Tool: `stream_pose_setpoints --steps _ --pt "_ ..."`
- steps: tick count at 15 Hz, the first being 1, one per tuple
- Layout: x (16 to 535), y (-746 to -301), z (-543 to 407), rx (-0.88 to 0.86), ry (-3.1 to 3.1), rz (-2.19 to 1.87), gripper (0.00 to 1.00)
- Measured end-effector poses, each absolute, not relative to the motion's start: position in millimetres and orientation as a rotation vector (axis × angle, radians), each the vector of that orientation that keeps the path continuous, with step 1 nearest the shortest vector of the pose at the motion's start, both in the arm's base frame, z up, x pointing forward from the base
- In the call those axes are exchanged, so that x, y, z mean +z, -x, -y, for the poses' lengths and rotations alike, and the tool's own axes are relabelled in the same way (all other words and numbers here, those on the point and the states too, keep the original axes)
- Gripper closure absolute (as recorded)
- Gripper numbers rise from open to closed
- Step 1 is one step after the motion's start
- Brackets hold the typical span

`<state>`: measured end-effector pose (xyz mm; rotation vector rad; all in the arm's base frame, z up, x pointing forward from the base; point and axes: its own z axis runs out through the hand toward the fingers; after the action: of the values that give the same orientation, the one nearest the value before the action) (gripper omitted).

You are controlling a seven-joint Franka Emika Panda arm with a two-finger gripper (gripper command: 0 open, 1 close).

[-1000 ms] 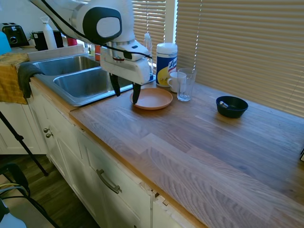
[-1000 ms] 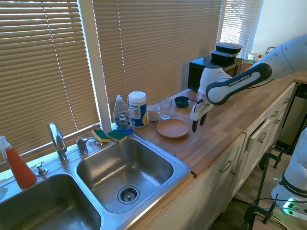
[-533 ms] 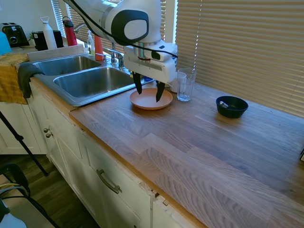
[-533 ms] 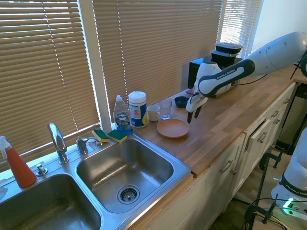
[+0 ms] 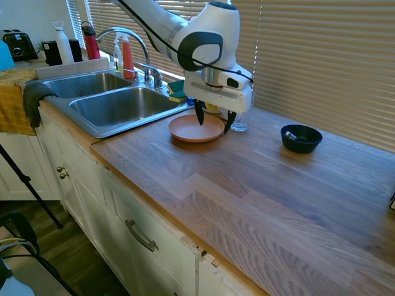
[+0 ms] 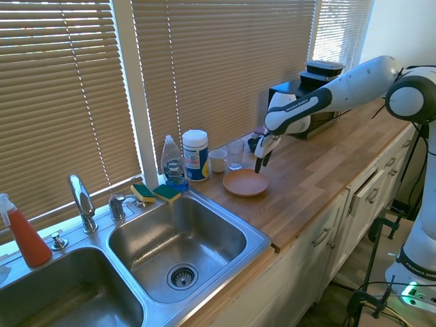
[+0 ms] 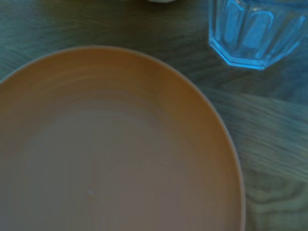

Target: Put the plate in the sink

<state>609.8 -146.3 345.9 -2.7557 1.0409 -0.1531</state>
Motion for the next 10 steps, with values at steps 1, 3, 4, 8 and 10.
stream_pose_setpoints --steps 1,3,4,8,10 --pt "340.5 -614.8 146.3 -0.111 2.761 -1.022 0.00" --pt "338.5 -621.0 142.4 -0.047 2.766 -0.988 0.00" --pt "340.0 -622.4 140.4 -0.029 2.768 -0.974 0.00" --pt "339.2 -623.5 133.4 -0.001 2.771 -0.949 0.00" --pt "337.4 -623.8 129.6 0.010 2.773 -0.940 1.00"
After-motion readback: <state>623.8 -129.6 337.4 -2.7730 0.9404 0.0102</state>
